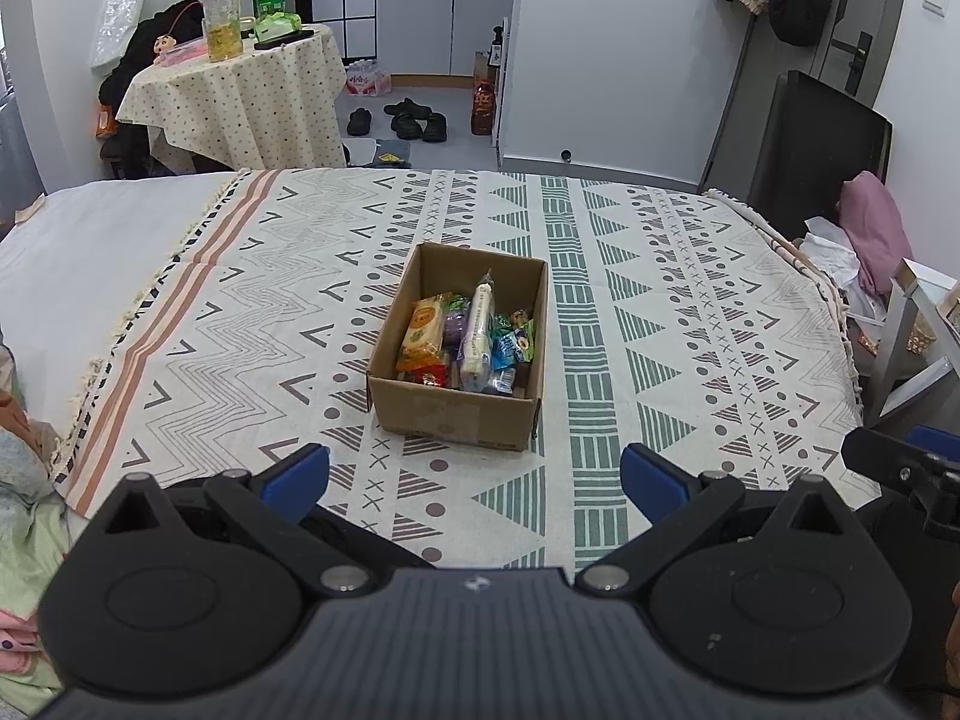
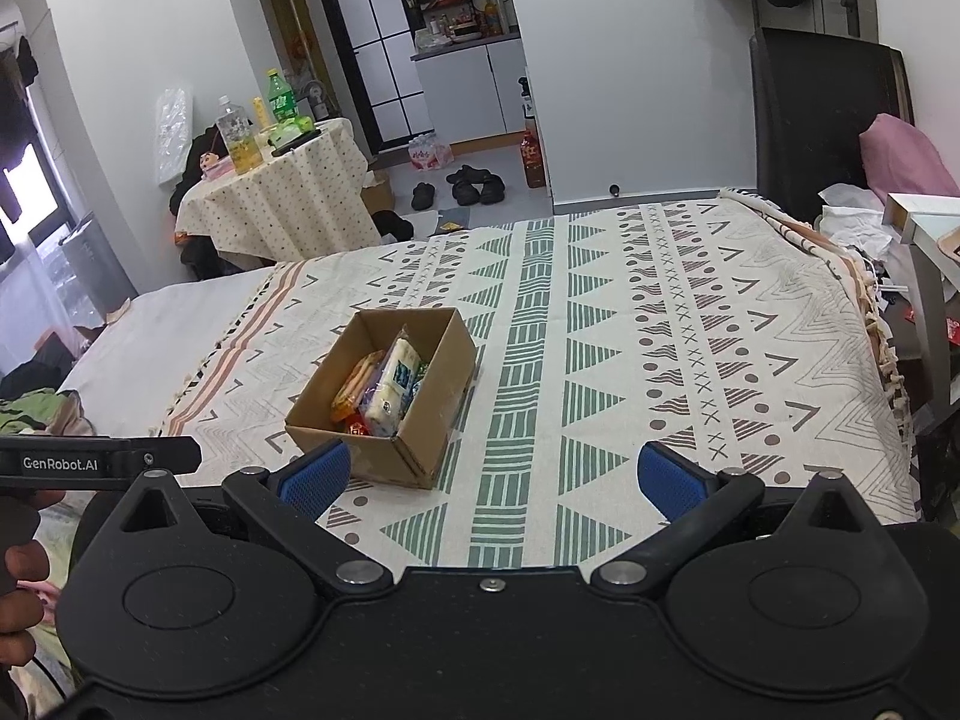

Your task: Organize snacks

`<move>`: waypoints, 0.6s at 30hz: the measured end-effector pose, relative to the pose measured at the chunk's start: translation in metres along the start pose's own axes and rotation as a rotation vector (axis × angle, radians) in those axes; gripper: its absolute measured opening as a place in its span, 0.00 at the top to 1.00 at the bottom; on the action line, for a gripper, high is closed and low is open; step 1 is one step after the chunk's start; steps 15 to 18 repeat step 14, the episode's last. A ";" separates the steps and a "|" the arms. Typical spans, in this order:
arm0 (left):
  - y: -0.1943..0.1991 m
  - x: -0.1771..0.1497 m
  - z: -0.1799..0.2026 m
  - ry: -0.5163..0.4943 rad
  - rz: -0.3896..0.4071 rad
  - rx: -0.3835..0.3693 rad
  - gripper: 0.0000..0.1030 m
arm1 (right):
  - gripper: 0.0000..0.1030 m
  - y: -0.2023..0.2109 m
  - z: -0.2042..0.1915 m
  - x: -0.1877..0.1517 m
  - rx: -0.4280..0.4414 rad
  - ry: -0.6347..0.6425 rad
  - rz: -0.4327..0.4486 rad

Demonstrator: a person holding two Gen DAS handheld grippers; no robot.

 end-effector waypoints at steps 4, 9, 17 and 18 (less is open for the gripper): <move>0.000 -0.001 -0.001 -0.013 0.004 0.001 0.00 | 0.00 0.000 -0.001 0.000 0.001 0.002 0.000; 0.000 0.000 0.003 -0.023 0.011 -0.004 0.00 | 0.00 -0.001 -0.002 -0.001 0.003 0.005 -0.007; 0.000 0.001 0.002 -0.018 0.010 -0.004 0.00 | 0.00 -0.002 -0.002 -0.001 0.004 0.004 -0.008; 0.000 0.001 0.002 -0.018 0.010 -0.004 0.00 | 0.00 -0.002 -0.002 -0.001 0.004 0.004 -0.008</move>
Point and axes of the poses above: each gripper's, at about its wrist camera, not at the fingertips, and y roughly against the way its jaws point, z to its right, x to its top, the point moved 7 cm from there along -y, roughly the way its jaws point, and after that the axes turned 14 degrees about z, right-handed, at the moved point
